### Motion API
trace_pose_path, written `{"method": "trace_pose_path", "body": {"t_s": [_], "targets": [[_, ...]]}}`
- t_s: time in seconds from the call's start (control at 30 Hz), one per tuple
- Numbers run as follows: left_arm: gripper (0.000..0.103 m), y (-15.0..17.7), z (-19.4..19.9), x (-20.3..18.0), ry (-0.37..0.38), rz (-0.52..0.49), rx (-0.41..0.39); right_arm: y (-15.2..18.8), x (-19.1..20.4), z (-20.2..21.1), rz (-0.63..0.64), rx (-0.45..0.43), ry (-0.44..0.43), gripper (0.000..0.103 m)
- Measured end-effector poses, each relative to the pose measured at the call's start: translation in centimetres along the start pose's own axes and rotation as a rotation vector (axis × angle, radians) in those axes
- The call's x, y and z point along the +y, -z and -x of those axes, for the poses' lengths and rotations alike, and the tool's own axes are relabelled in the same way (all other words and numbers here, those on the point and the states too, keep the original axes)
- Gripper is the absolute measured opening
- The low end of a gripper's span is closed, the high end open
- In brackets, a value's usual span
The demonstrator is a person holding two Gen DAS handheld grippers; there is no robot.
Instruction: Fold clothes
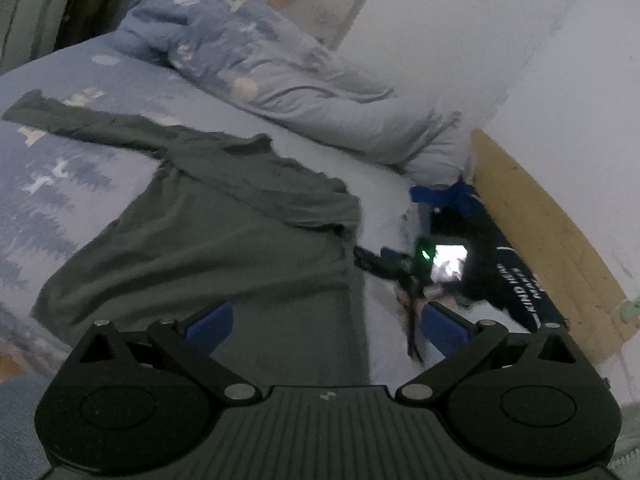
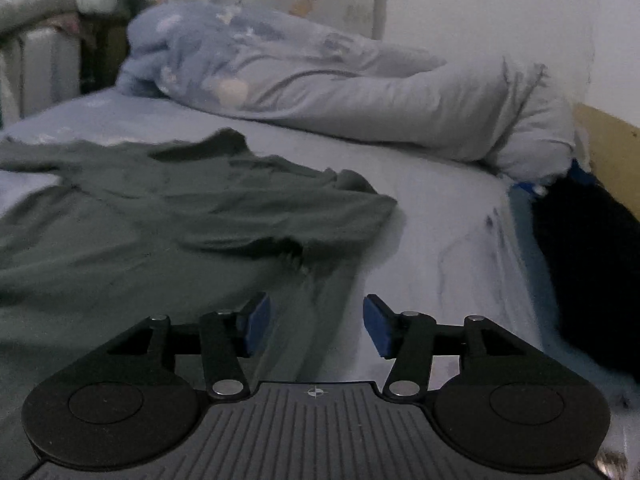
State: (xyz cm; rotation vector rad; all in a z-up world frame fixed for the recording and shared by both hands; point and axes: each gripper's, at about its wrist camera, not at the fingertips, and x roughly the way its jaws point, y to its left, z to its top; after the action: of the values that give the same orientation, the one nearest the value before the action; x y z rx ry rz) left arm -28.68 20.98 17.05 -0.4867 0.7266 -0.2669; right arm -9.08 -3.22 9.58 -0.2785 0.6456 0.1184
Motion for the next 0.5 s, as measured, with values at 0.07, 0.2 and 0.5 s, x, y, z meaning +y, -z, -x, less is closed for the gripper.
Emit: {"method": "trace_pose_path", "body": {"t_s": [0.07, 0.2, 0.5], "targets": [[0.103, 0.0, -0.5, 1.0, -0.032, 0.034, 0.013, -0.4, 0.5, -3.1, 0.024, 0.011, 0.016, 0.056], [0.103, -0.1, -1.7, 2.7, -0.077, 0.083, 0.035, 0.6, 0.7, -7.2, 0.08, 0.029, 0.021, 0.053], [0.103, -0.1, -3.6, 3.8, -0.098, 0.106, 0.072, 0.8, -6.8, -8.5, -0.168, 0.032, 0.002, 0.015]]}}
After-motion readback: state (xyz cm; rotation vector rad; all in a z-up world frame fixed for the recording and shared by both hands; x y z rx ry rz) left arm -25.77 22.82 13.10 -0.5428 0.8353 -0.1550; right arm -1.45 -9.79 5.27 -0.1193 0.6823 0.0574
